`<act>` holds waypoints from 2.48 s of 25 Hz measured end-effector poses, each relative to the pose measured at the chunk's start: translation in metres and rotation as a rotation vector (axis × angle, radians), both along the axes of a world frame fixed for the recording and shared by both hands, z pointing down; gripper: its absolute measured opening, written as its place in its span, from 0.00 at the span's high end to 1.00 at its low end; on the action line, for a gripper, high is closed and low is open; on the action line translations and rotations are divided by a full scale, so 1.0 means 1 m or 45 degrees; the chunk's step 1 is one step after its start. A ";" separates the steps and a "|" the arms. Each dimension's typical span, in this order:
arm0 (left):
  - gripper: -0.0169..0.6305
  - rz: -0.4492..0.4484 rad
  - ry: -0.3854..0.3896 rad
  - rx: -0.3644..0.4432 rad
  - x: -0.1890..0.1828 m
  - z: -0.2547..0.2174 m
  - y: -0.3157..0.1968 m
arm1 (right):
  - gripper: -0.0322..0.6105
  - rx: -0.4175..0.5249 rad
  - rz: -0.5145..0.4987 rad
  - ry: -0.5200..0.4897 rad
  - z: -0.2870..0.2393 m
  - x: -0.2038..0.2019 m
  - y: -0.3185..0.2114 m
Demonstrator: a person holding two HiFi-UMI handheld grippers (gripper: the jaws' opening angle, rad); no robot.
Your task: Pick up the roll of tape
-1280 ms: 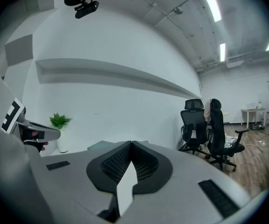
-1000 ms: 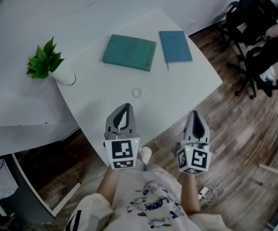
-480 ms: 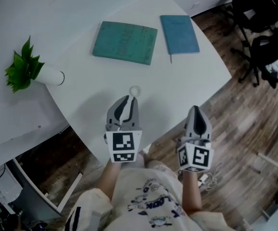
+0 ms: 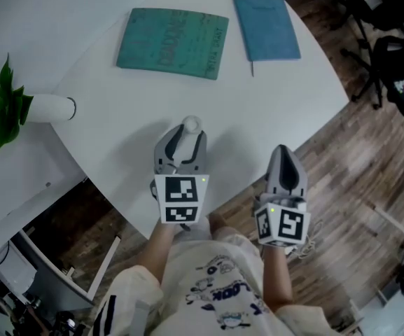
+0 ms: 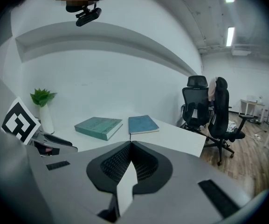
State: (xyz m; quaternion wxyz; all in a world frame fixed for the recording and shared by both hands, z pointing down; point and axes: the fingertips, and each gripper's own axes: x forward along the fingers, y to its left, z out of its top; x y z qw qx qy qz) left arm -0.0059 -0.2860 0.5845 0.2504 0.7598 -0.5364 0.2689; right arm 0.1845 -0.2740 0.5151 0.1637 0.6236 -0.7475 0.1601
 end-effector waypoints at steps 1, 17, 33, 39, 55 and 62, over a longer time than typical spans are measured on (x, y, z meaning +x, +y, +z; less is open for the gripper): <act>0.72 0.007 -0.003 -0.015 0.001 0.004 0.000 | 0.95 -0.007 0.000 0.000 0.003 0.000 0.000; 0.64 0.019 -0.085 -0.182 0.002 0.048 -0.003 | 0.95 -0.074 0.019 -0.008 0.027 0.001 -0.007; 0.67 -0.019 -0.098 -0.143 0.001 0.041 -0.006 | 0.95 -0.055 0.028 -0.012 0.022 0.004 -0.004; 0.66 -0.021 -0.092 -0.013 -0.002 -0.001 -0.013 | 0.95 0.018 0.017 -0.019 -0.003 0.002 -0.004; 0.67 -0.115 -0.083 0.398 -0.023 -0.168 0.018 | 0.95 0.382 -0.002 -0.033 -0.140 0.011 0.019; 0.67 -0.169 -0.083 0.587 -0.036 -0.234 0.042 | 0.95 0.528 -0.015 -0.055 -0.189 0.010 0.037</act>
